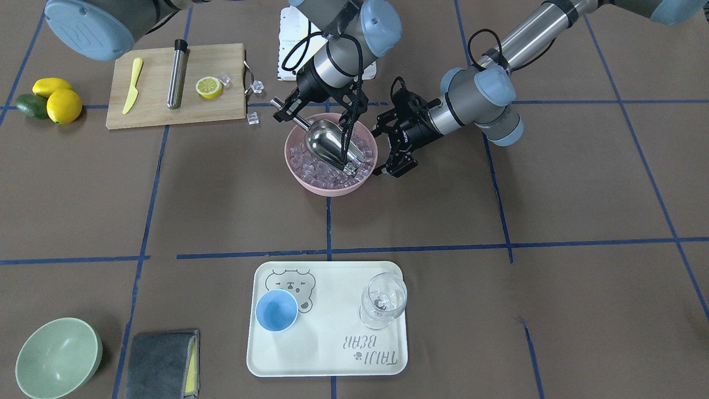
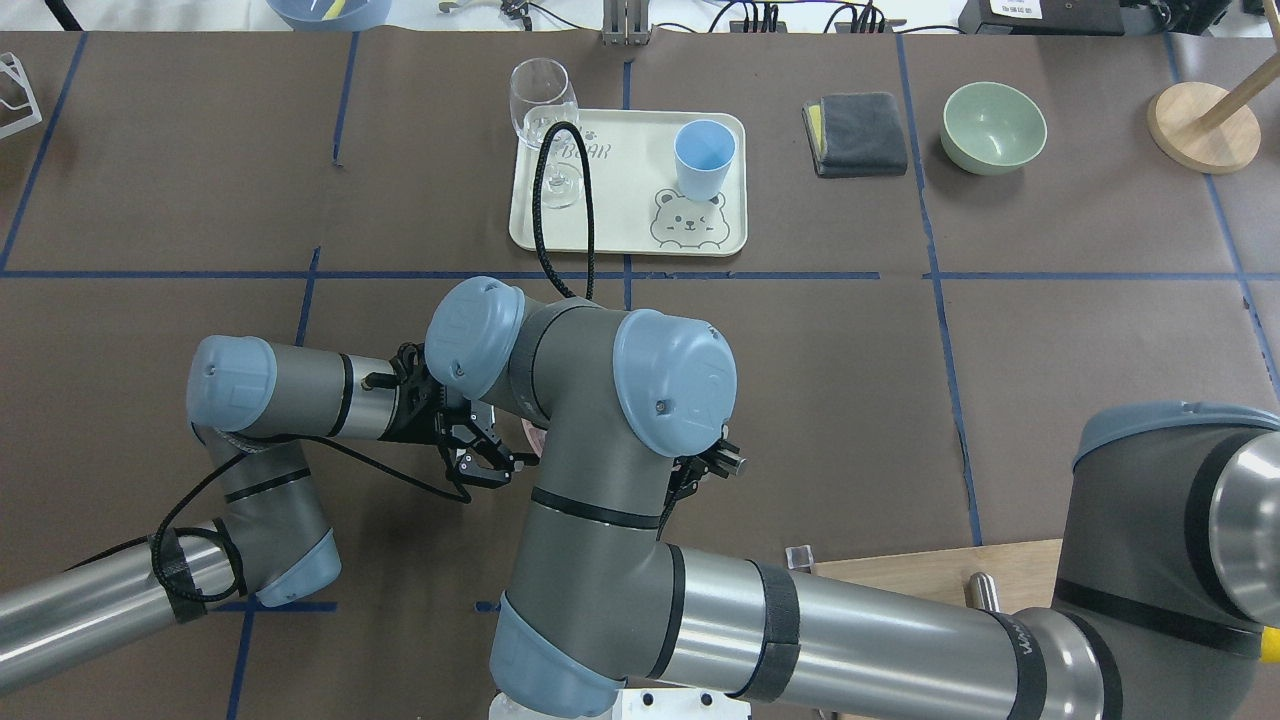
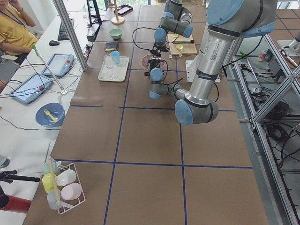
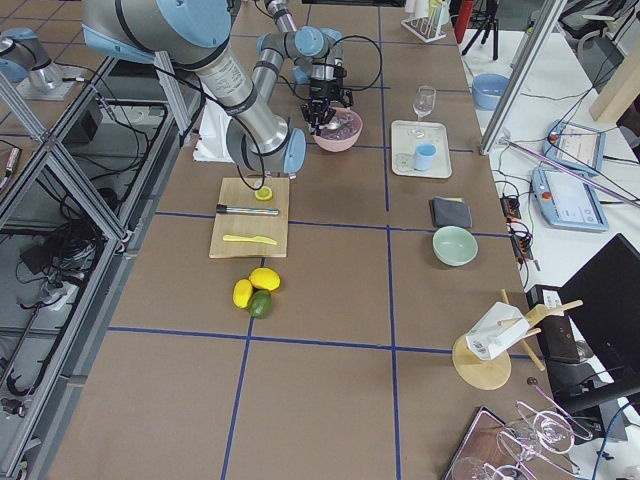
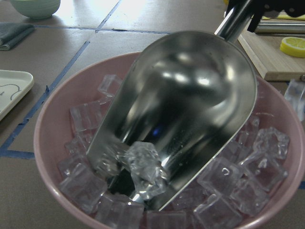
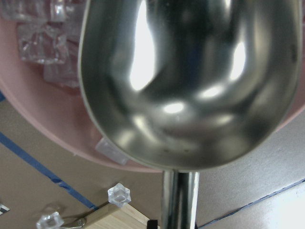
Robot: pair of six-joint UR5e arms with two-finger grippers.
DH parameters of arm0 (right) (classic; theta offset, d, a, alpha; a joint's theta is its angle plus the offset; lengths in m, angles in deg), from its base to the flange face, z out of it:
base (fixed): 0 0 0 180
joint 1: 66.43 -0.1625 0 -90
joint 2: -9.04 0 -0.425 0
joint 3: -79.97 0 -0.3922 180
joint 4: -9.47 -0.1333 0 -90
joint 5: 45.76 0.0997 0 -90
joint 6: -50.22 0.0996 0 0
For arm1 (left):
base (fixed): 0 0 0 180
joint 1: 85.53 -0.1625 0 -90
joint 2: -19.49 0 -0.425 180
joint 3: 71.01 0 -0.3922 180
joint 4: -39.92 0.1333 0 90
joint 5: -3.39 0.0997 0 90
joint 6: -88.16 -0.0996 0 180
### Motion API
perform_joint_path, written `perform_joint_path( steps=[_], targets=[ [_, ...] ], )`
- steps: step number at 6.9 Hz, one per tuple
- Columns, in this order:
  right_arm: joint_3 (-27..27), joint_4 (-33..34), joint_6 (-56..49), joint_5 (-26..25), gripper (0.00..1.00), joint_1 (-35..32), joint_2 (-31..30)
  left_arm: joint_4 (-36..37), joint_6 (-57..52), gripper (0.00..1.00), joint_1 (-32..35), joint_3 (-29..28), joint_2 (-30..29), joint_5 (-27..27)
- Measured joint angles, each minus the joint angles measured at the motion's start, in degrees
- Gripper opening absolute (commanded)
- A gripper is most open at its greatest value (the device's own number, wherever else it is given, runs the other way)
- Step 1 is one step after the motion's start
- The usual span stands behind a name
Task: Put ice in cup with scoop
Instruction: 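Dig the scoop into the ice cubes with the right gripper, then raise the loaded scoop and move it toward the light-blue cup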
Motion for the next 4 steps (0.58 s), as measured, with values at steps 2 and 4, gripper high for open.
perform_joint_path(
  steps=[2,4],
  targets=[
    [3.4,-1.7,0.0,0.0,0.00,0.0,-2.5,0.0,0.0,0.99,0.0,0.0,0.0,0.0],
    [11.2,-5.6,0.0,0.0,0.00,-0.3,-8.6,0.1,0.0,0.99,0.0,0.0,0.0,0.0]
  ],
)
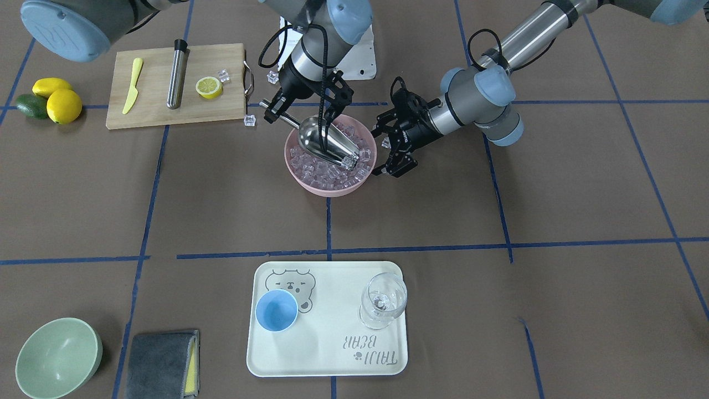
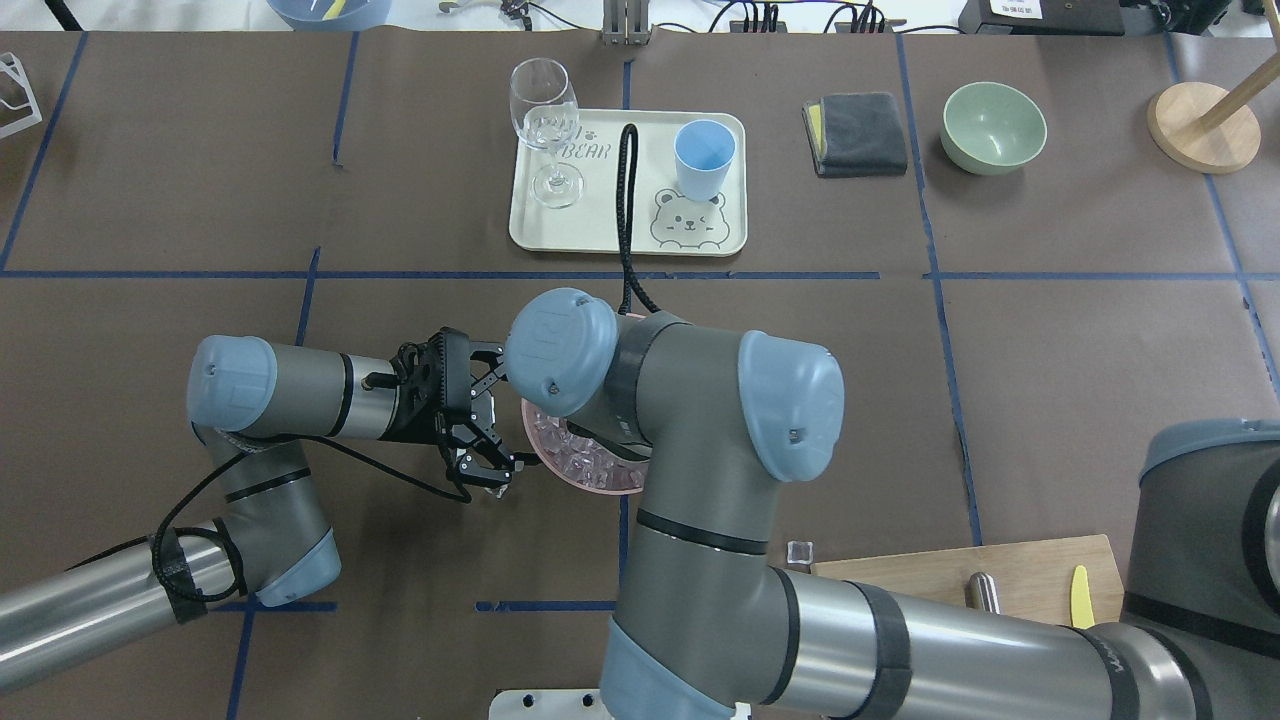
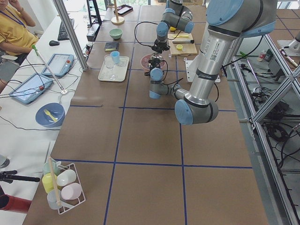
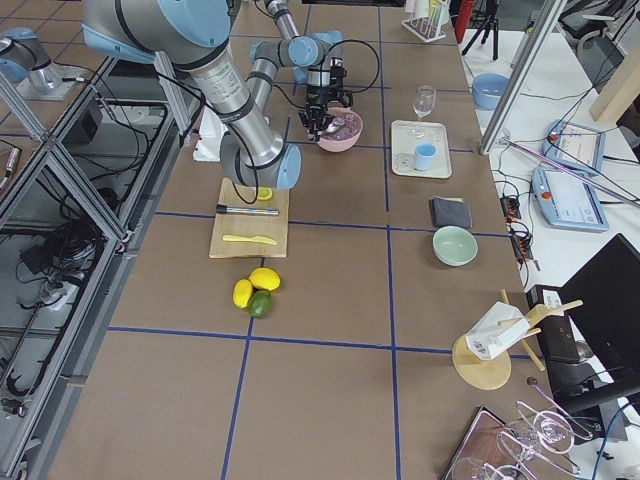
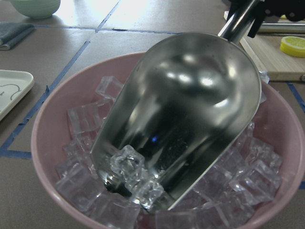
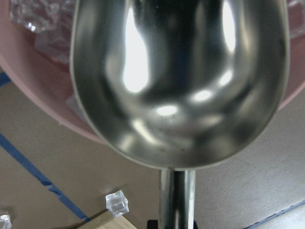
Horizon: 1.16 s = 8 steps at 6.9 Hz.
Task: Put ice in cup with scoop
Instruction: 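Raise the loaded scoop and move it toward the light-blue cup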
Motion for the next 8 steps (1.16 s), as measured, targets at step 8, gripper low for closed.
perform_joint_path(
  steps=[8],
  targets=[
    [14.6,-15.6,16.8,6.6,0.00,-7.2,-9.5,-0.1,0.1,0.99,0.0,0.0,0.0,0.0]
  ],
)
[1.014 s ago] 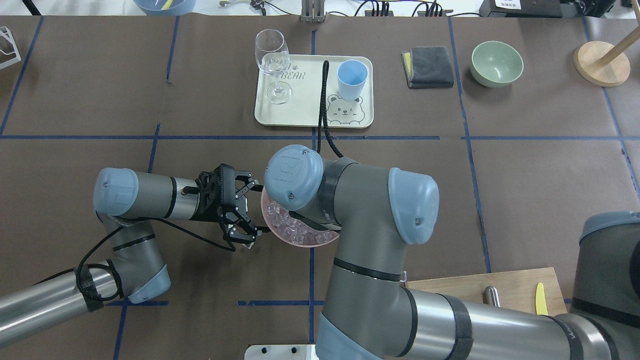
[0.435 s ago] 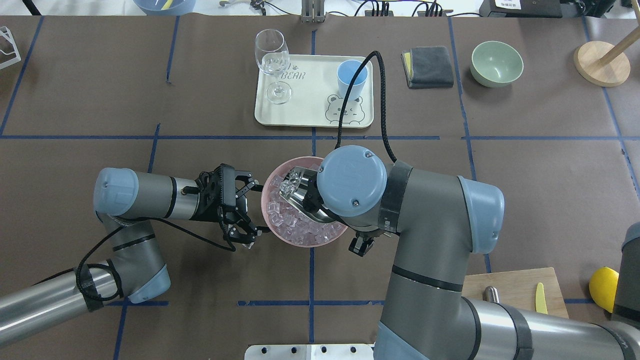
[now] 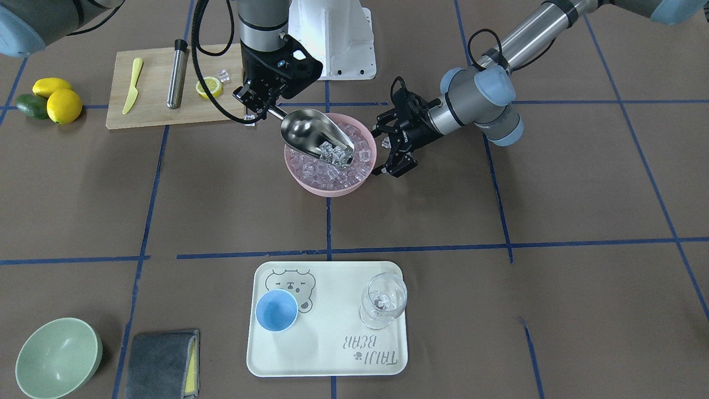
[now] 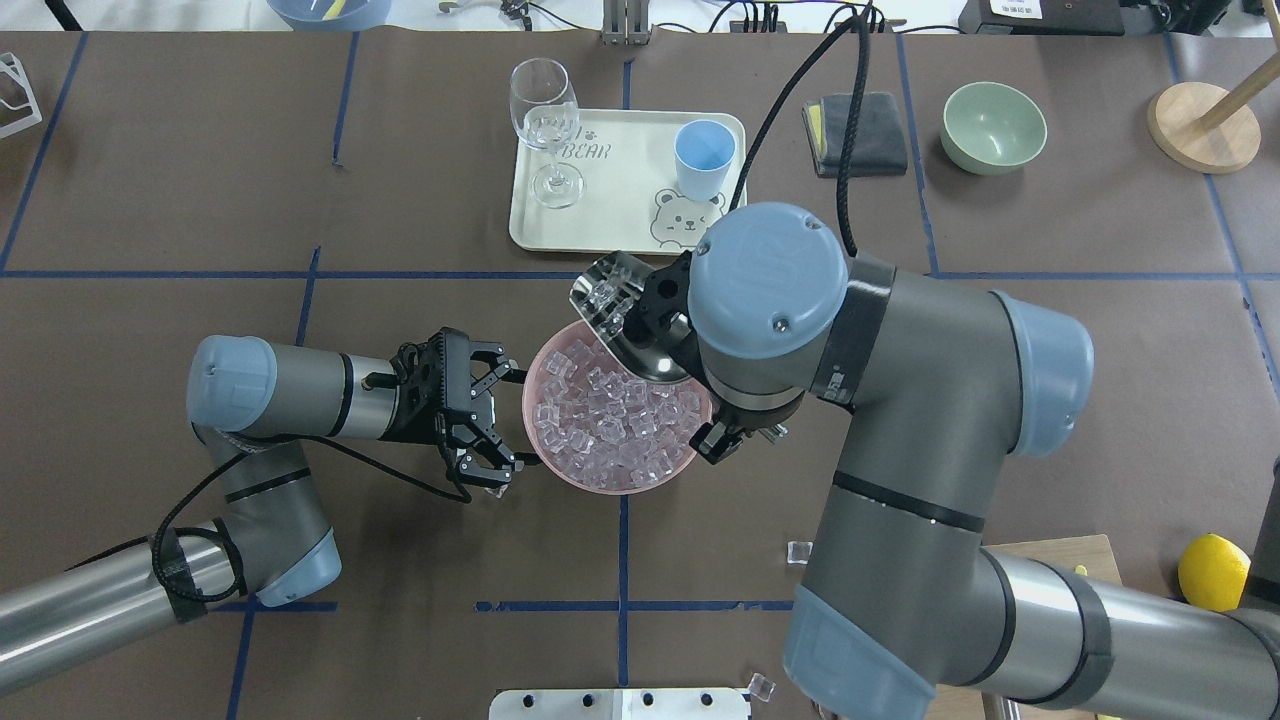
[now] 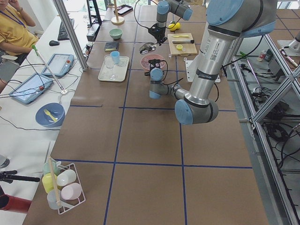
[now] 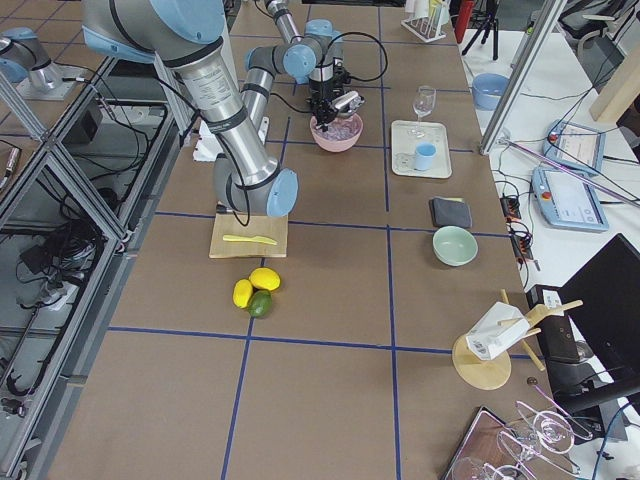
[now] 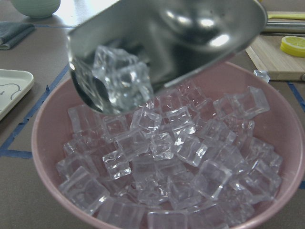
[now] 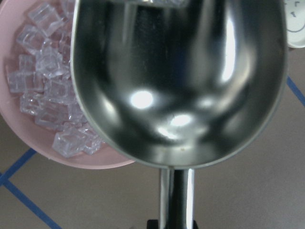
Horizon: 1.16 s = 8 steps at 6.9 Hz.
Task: Put ice in cup with scoop
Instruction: 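Raise the loaded scoop and move it toward the light-blue cup, then tilt the scoop over the light-blue cup to pour the ice in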
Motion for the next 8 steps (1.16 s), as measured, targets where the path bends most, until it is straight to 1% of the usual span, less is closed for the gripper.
perform_joint_path(
  steps=[2,4,5,6,8],
  targets=[
    [-0.4,0.1,3.3,4.3,0.00,-7.0,0.3,0.0,0.5,0.99,0.0,0.0,0.0,0.0],
    [-3.6,0.4,-1.0,7.4,0.00,-13.0,0.5,0.0,0.6,0.99,0.0,0.1,0.0,0.0],
    [-6.5,0.6,-5.4,8.0,0.00,-15.4,0.9,0.0,0.6,0.99,0.0,0.1,0.0,0.0],
    [-10.7,0.7,-10.2,8.0,0.00,-17.5,1.8,0.0,0.6,0.99,0.0,0.1,0.0,0.0],
    [-21.1,0.8,-19.1,6.3,0.00,-20.2,5.2,0.0,0.6,0.99,0.0,0.1,0.0,0.0]
  ],
)
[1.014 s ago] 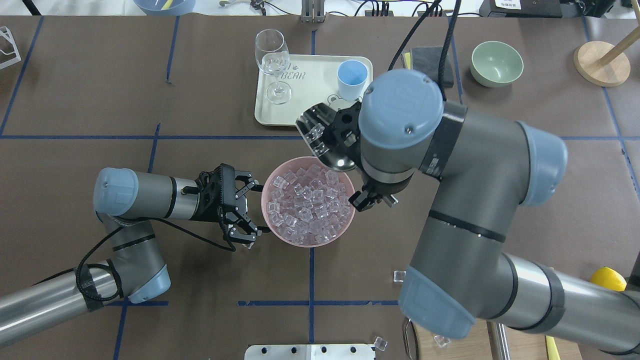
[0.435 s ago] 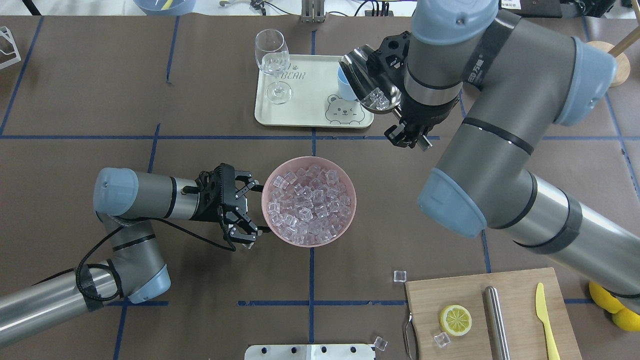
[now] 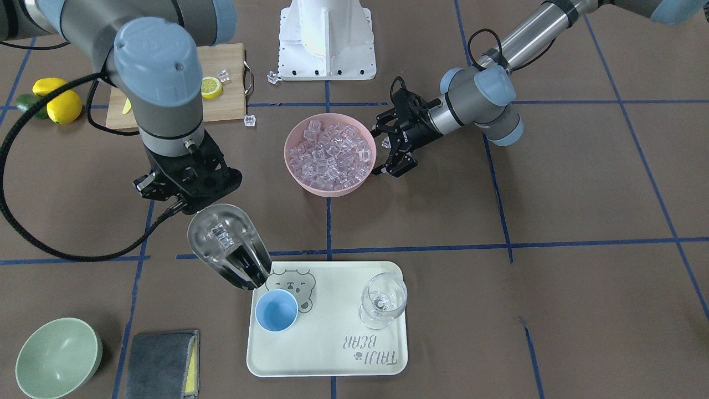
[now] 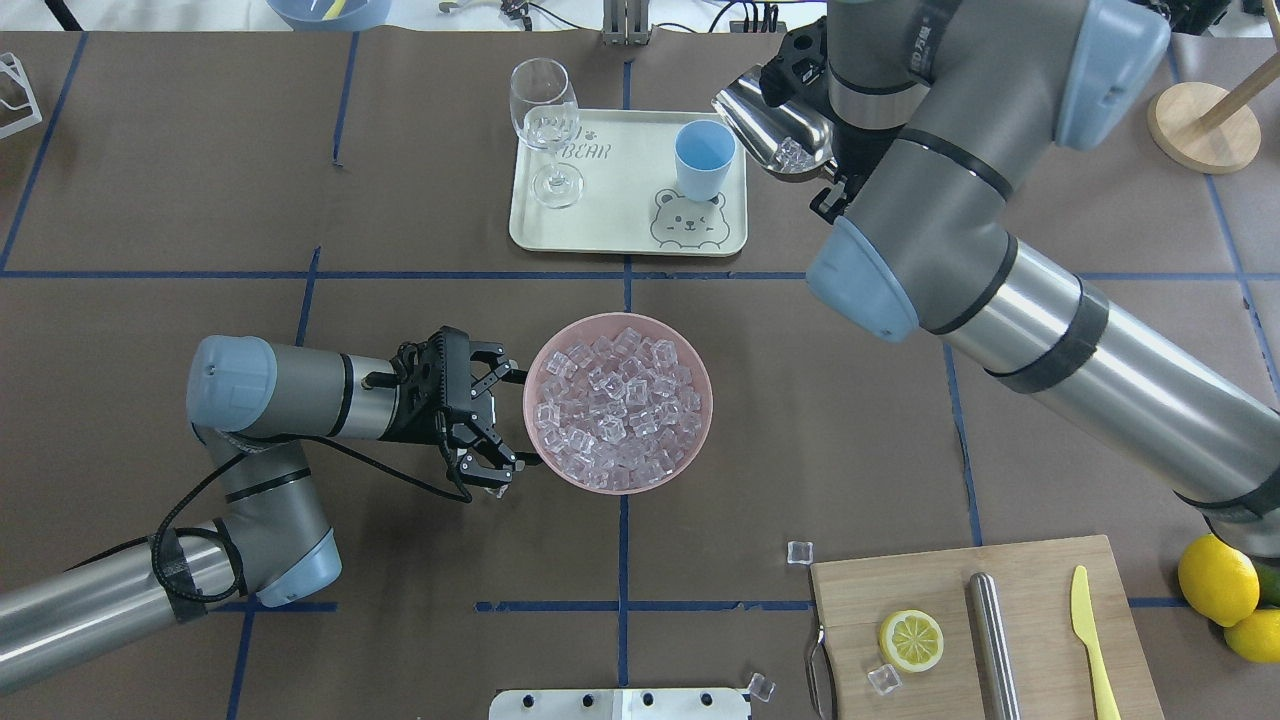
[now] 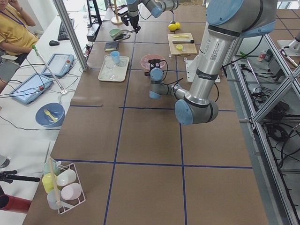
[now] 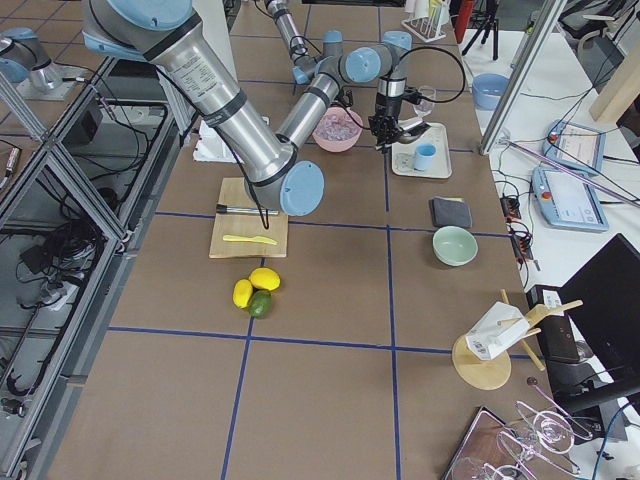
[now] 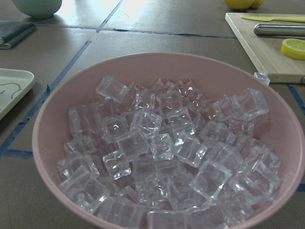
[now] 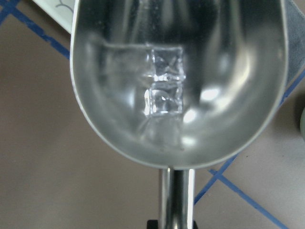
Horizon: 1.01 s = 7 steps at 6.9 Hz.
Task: Put ice in cup with scoop
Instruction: 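Tilt the scoop over the light-blue cup to pour the ice in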
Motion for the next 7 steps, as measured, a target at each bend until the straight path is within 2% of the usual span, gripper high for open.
perform_joint_path(
  steps=[2,5,7],
  targets=[
    [-8.0,1.0,-7.0,-2.0,0.00,-0.9,3.5,-0.1,0.0,0.99,0.0,0.1,-0.1,0.0],
    [-11.9,7.3,-14.1,-3.0,0.00,-1.4,7.2,0.0,0.0,0.99,0.1,0.1,-0.1,0.0],
    [-17.3,12.5,-17.2,-4.6,0.00,-1.3,11.5,0.0,0.0,0.99,0.1,0.1,-0.1,0.0]
  ],
)
